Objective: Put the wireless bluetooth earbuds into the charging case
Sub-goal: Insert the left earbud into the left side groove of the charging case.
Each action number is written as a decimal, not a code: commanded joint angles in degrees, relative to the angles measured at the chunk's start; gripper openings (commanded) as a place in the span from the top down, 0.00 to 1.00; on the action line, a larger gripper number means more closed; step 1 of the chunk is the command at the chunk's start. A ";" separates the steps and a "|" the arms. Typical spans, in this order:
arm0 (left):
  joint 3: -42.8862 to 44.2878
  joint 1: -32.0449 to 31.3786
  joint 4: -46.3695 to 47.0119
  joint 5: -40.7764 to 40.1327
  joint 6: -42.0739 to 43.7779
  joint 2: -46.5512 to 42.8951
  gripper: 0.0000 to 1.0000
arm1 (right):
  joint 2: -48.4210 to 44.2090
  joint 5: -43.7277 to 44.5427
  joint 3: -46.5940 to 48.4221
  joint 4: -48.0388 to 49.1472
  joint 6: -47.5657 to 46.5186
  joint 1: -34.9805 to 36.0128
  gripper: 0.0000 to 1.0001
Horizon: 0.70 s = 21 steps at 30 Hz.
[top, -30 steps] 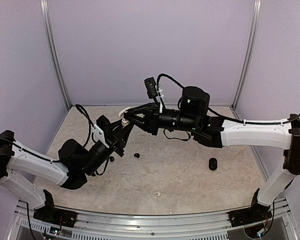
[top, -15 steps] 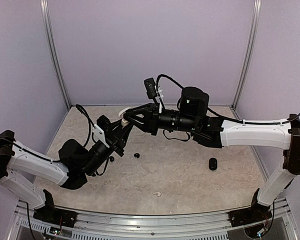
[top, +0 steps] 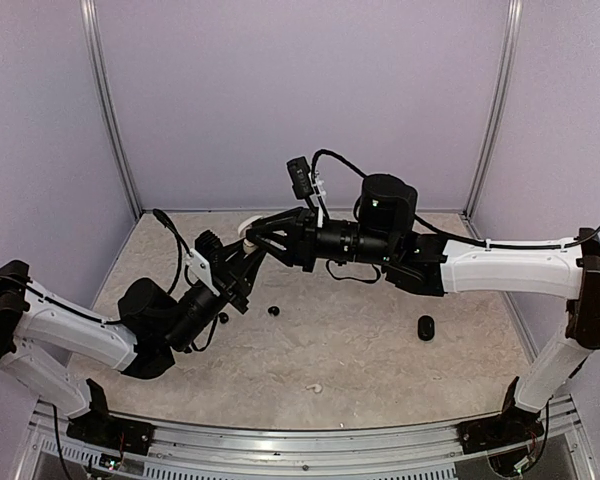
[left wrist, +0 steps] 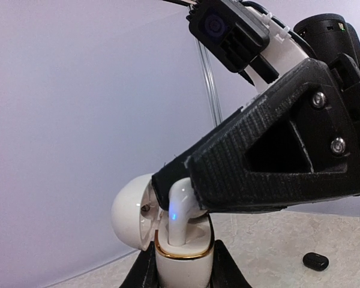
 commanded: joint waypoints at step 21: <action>1.24 -0.51 5.99 3.86 -1.06 0.02 0.91 | -2.40 6.90 0.06 -6.55 -4.70 0.47 0.58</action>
